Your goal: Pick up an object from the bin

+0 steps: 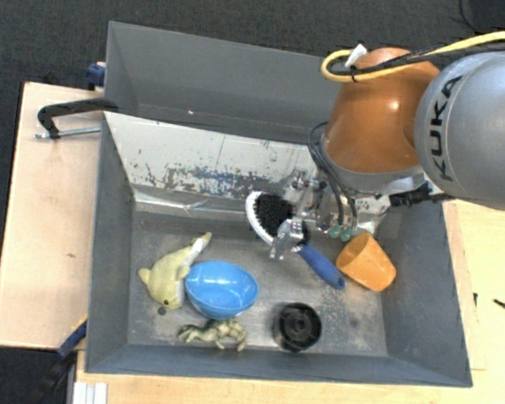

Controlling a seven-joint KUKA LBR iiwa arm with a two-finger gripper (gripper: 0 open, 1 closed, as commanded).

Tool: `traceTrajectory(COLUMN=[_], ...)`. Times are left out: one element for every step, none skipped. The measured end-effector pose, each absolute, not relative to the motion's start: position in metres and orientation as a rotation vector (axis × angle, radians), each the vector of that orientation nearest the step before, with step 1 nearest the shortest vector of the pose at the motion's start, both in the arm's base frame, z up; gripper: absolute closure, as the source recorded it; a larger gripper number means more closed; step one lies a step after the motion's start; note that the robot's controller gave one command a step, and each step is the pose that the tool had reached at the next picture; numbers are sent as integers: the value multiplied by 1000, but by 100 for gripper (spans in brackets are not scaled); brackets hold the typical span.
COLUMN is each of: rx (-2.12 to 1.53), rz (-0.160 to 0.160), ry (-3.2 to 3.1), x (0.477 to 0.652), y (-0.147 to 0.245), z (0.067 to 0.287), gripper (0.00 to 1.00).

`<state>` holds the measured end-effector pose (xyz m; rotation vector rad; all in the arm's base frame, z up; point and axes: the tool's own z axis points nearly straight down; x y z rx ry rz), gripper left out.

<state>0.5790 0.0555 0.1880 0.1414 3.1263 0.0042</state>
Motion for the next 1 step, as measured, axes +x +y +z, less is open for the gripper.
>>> traceTrajectory(rx=[165], rz=[5], ry=[3123], x=[584], y=[67], z=[295], gripper=[100])
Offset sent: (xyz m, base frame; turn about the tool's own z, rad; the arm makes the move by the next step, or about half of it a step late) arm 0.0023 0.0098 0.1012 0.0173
